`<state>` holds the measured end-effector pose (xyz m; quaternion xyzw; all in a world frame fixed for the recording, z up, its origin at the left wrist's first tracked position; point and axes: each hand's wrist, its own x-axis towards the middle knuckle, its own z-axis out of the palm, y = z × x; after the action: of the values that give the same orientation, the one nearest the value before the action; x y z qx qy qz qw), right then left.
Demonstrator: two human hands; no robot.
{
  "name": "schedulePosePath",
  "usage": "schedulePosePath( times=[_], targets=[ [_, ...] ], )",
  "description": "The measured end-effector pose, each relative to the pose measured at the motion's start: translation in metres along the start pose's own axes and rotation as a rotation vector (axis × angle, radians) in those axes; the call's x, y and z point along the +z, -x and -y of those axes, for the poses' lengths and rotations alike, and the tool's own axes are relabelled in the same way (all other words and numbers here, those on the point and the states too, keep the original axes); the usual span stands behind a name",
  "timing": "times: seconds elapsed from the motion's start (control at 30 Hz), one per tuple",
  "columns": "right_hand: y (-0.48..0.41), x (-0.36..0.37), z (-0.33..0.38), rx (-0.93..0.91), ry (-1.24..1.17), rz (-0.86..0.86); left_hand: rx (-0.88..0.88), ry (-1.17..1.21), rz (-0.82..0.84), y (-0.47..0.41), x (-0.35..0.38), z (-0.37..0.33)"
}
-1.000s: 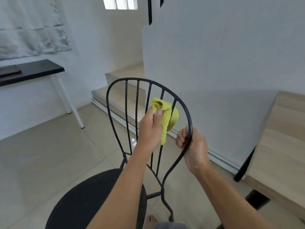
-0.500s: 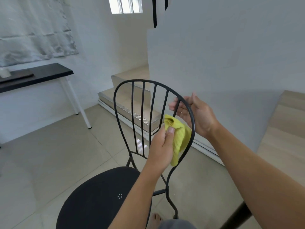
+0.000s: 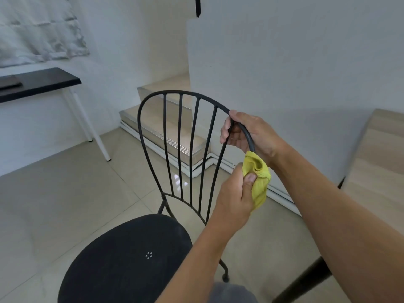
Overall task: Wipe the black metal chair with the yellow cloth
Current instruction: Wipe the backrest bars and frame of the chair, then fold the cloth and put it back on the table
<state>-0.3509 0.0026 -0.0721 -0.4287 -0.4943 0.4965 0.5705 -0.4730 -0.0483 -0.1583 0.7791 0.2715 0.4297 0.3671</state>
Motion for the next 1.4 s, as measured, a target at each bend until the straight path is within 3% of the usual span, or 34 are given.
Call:
schedulePosePath(
  times=[0.13,0.3,0.47,0.57,0.67,0.77,0.9,0.97,1.03,1.17,1.23,1.4],
  targets=[
    [-0.002,-0.001,-0.003,-0.006,-0.013,-0.004,0.01,-0.137,0.077,0.029,0.002,0.039],
    [-0.001,0.0,-0.005,-0.015,-0.039,-0.009,-0.329,-0.376,0.239,0.082,-0.003,0.106],
    [0.003,0.001,-0.001,-0.02,0.007,-0.017,-0.412,-0.469,0.379,0.086,-0.012,0.12],
    [0.009,0.001,0.004,-0.019,0.09,-0.067,-0.419,-0.461,0.366,0.087,-0.021,0.111],
    [0.02,0.0,0.009,-0.034,0.247,-0.157,-0.418,-0.311,0.236,0.089,-0.032,0.091],
    [0.034,0.002,0.011,-0.062,0.346,-0.244,-0.452,0.011,0.122,0.088,-0.046,0.071],
    [0.062,0.016,0.017,-0.3,0.483,-0.342,-0.447,0.378,0.01,0.087,-0.062,0.023],
    [0.077,0.023,0.025,-0.414,0.536,-0.281,-0.459,0.512,-0.016,0.085,-0.066,0.005],
    [0.09,0.028,0.034,-0.411,0.619,-0.134,-0.479,0.628,-0.033,0.085,-0.066,-0.008],
    [0.108,0.028,0.058,-0.082,0.813,0.295,-0.469,0.779,-0.015,0.077,-0.062,-0.036],
    [0.112,0.025,0.066,0.092,0.869,0.431,-0.462,0.845,-0.002,0.071,-0.06,-0.052],
    [0.12,0.018,0.079,0.105,0.966,0.417,-0.466,0.887,0.059,0.056,-0.053,-0.078]
  ],
)
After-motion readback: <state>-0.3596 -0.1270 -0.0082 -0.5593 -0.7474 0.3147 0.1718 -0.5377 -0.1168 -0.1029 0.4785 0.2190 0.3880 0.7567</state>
